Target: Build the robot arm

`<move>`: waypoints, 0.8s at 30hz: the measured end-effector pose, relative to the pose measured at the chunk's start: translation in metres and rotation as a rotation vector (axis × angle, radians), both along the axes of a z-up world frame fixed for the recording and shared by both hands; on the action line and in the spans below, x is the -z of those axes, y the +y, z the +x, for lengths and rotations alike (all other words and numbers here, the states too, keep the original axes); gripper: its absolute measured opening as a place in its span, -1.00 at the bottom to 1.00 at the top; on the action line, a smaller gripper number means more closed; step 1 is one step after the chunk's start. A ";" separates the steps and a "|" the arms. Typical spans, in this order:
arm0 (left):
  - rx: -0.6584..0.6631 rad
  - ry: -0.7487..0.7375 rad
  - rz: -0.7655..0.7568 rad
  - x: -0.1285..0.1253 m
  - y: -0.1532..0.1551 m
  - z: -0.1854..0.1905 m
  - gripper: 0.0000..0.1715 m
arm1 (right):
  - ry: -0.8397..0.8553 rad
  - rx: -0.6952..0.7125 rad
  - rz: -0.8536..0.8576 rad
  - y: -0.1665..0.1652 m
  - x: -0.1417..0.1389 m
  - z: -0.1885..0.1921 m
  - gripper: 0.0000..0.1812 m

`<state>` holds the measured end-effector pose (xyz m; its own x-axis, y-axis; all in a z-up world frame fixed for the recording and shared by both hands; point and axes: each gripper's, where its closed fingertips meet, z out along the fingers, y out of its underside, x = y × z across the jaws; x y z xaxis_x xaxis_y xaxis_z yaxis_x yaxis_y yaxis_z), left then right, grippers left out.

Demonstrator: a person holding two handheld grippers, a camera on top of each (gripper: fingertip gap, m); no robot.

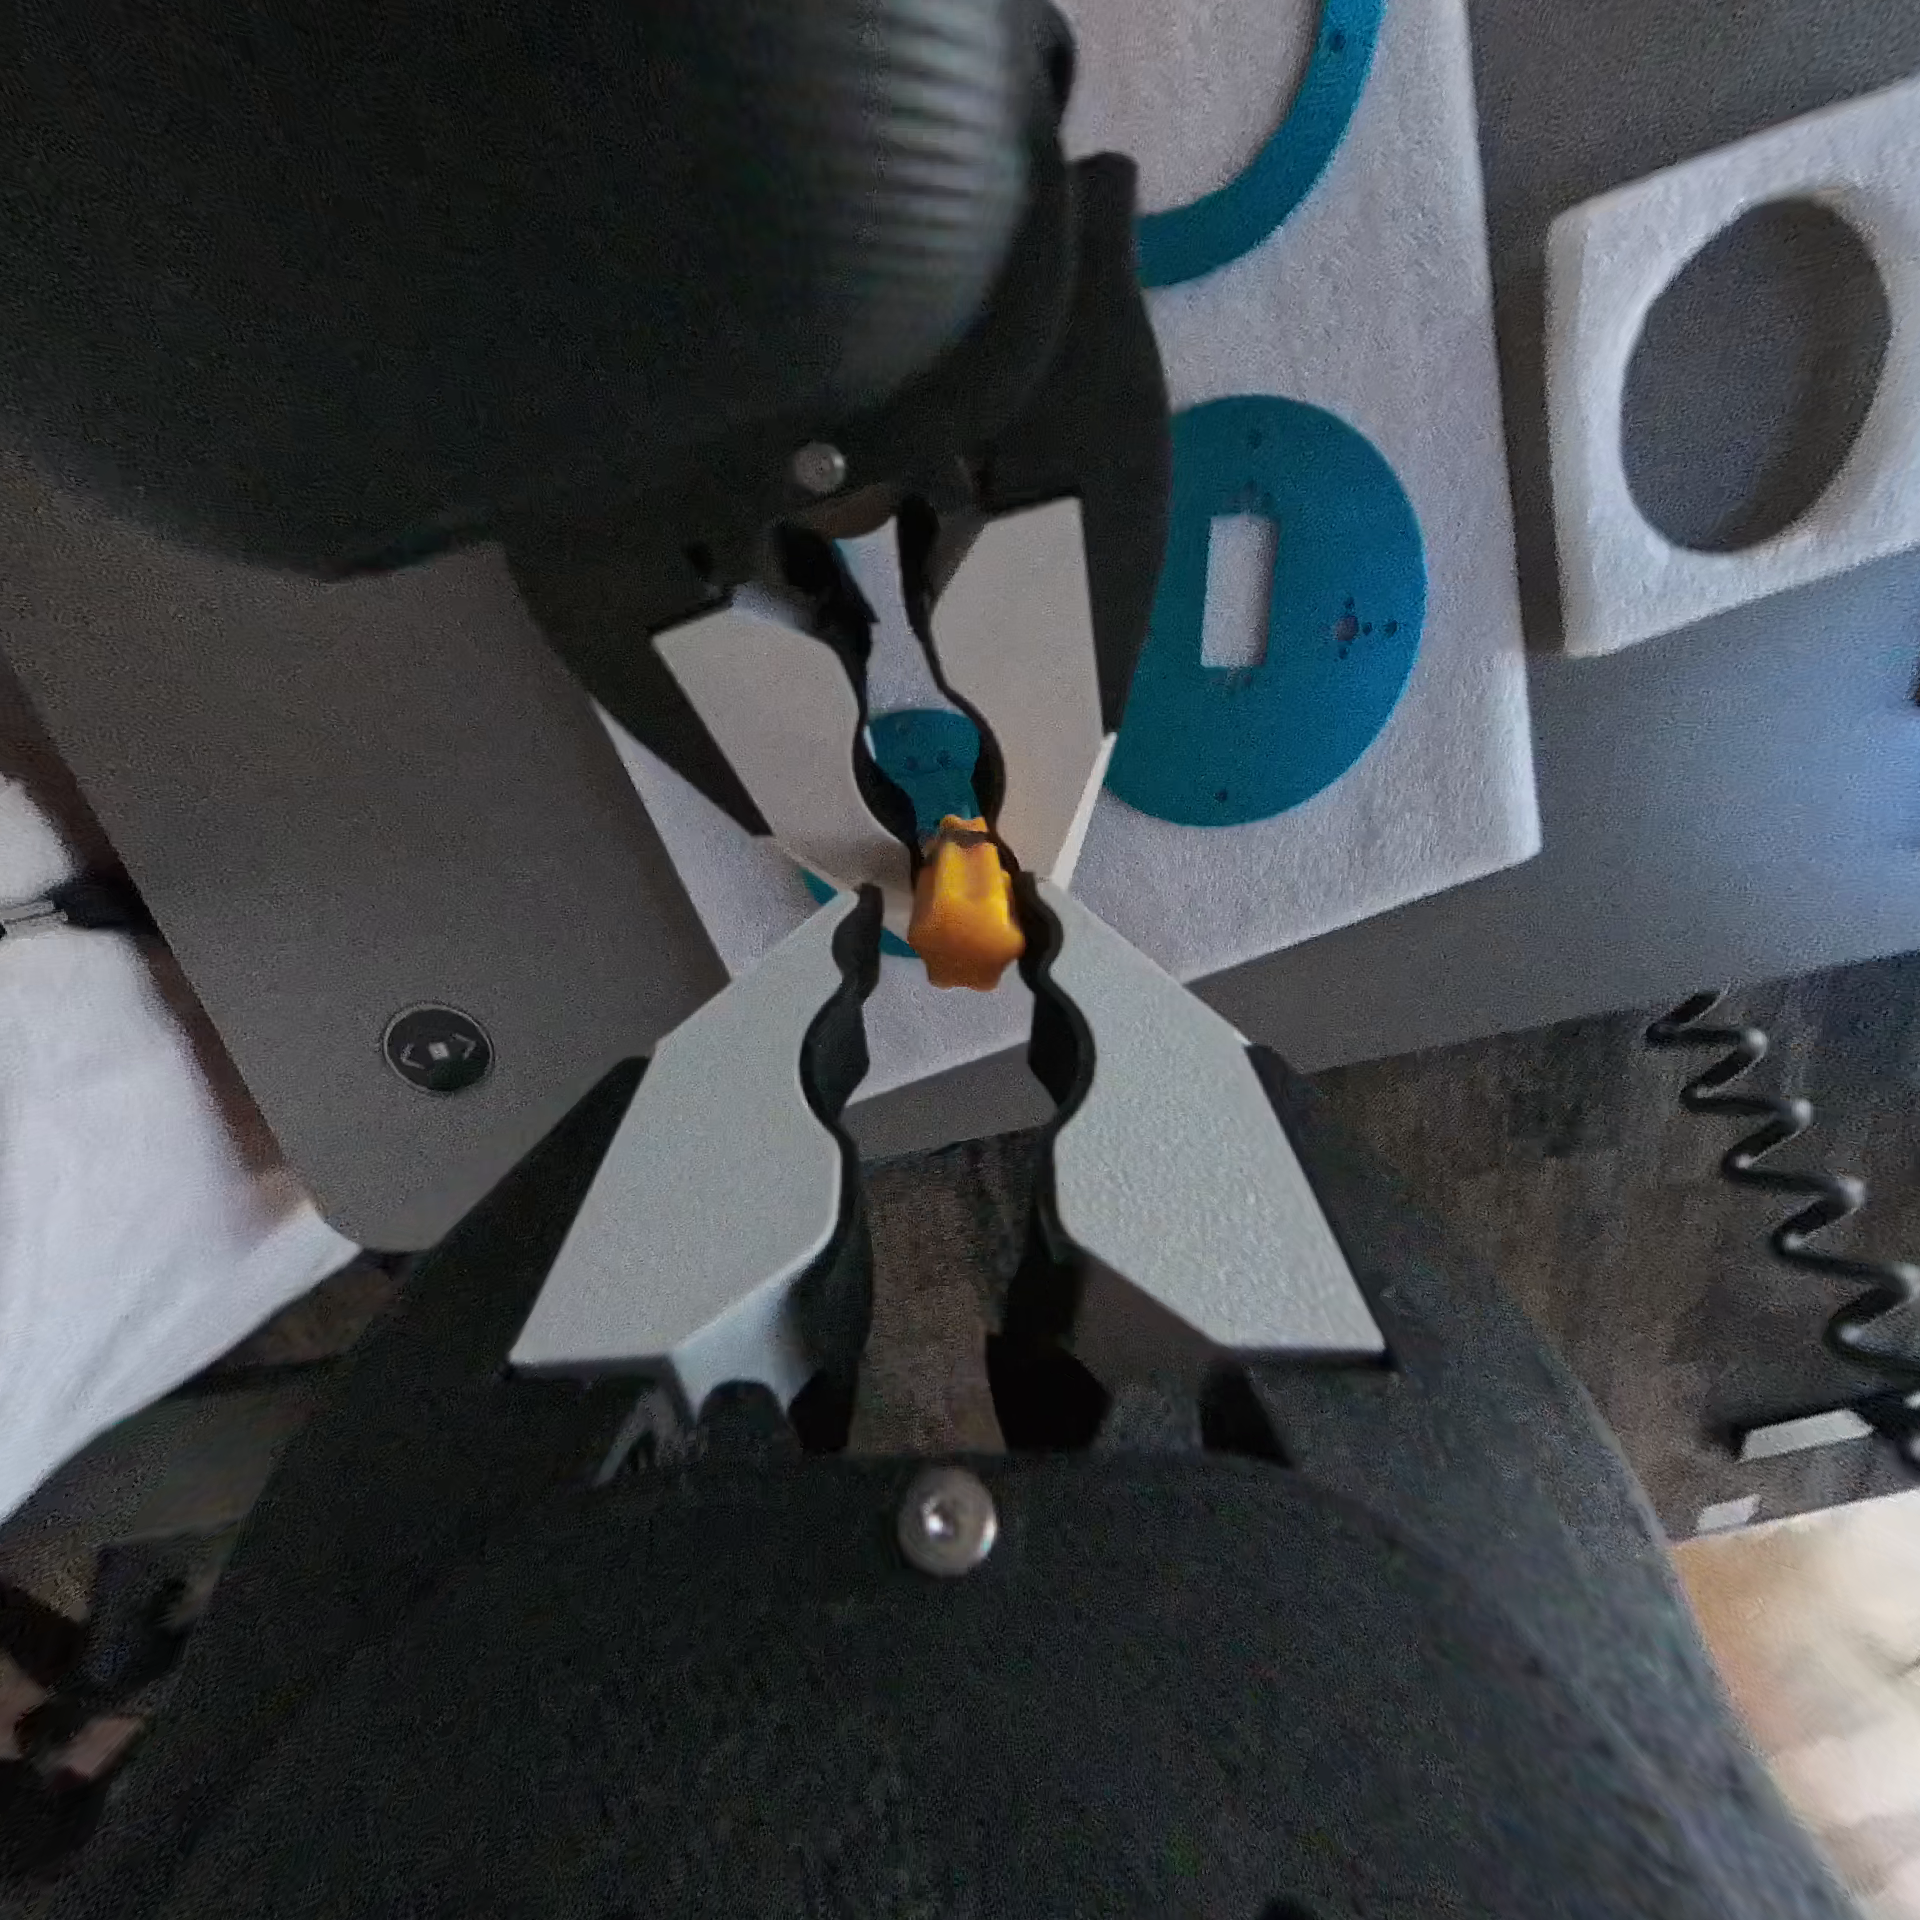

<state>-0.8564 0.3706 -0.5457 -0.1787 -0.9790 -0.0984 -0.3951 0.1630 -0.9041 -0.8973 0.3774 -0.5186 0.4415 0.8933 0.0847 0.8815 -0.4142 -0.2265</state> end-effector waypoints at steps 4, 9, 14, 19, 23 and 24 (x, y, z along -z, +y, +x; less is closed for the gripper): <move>0.023 -0.002 0.006 0.000 -0.003 -0.001 -0.90 | -0.069 -0.329 0.060 0.001 0.001 -0.002 -0.76; 0.010 -0.002 0.004 0.001 -0.002 -0.001 -0.90 | -0.054 -0.161 0.004 0.001 0.002 -0.002 -0.81; -0.004 0.000 -0.007 0.001 0.001 0.001 -0.89 | 0.078 0.274 0.022 0.005 0.002 0.002 -0.80; 0.016 0.002 0.013 0.001 -0.003 0.002 -0.90 | 0.027 -0.112 -0.014 -0.004 -0.001 -0.008 -0.68; 0.016 0.001 0.019 0.001 -0.003 0.001 -0.90 | -0.043 -0.287 -0.007 -0.001 0.000 -0.007 -0.80; 0.009 0.001 0.014 0.001 -0.002 0.001 -0.90 | -0.044 -0.260 -0.023 -0.001 0.000 -0.006 -0.80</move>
